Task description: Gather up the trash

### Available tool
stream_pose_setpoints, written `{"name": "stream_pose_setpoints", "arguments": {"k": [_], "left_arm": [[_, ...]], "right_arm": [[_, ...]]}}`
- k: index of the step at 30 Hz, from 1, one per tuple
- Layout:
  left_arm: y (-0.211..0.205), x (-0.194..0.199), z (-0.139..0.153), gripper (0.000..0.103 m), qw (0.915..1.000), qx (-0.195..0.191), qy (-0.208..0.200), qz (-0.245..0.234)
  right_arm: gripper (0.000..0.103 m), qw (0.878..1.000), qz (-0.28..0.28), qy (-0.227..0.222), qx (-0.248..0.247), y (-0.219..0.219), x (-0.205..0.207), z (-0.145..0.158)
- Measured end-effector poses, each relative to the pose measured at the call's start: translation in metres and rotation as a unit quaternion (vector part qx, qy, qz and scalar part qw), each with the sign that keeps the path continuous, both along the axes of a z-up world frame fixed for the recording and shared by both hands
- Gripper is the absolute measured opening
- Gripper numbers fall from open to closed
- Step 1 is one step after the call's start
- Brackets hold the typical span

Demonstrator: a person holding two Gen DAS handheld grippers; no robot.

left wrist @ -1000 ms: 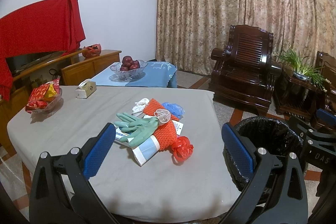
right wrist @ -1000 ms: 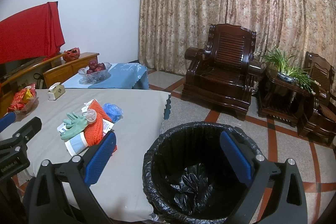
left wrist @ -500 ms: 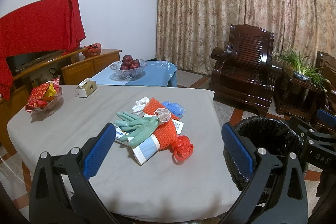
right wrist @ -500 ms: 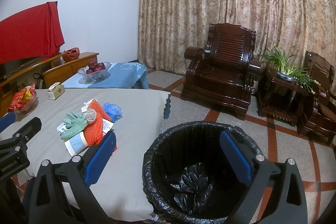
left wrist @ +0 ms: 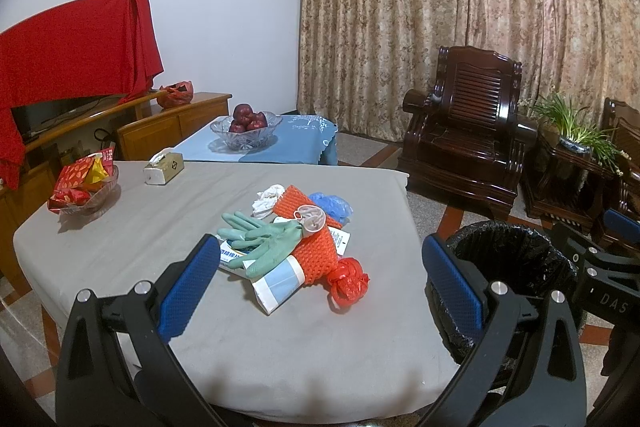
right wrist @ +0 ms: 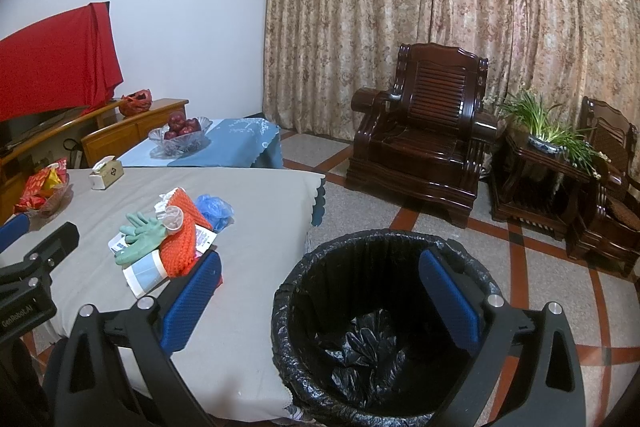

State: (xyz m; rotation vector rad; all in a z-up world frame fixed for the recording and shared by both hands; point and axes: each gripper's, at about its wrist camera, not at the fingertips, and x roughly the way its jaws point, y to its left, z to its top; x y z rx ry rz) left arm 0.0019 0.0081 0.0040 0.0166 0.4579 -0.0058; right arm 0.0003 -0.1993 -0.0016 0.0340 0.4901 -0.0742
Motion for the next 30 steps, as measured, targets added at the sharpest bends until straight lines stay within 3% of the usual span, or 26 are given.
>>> {"name": "stream_pose_setpoints", "arguments": {"k": [21, 30], "left_arm": [[0.002, 0.002, 0.000, 0.098, 1.0000, -0.002, 0.002, 0.001], [0.026, 0.006, -0.019, 0.098, 0.9994, 0.014, -0.004, 0.031]], "right_arm": [[0.097, 1.000, 0.003, 0.002, -0.001, 0.000, -0.001, -0.002], [0.097, 0.999, 0.047, 0.003, 0.003, 0.027, 0.025, -0.034]]}}
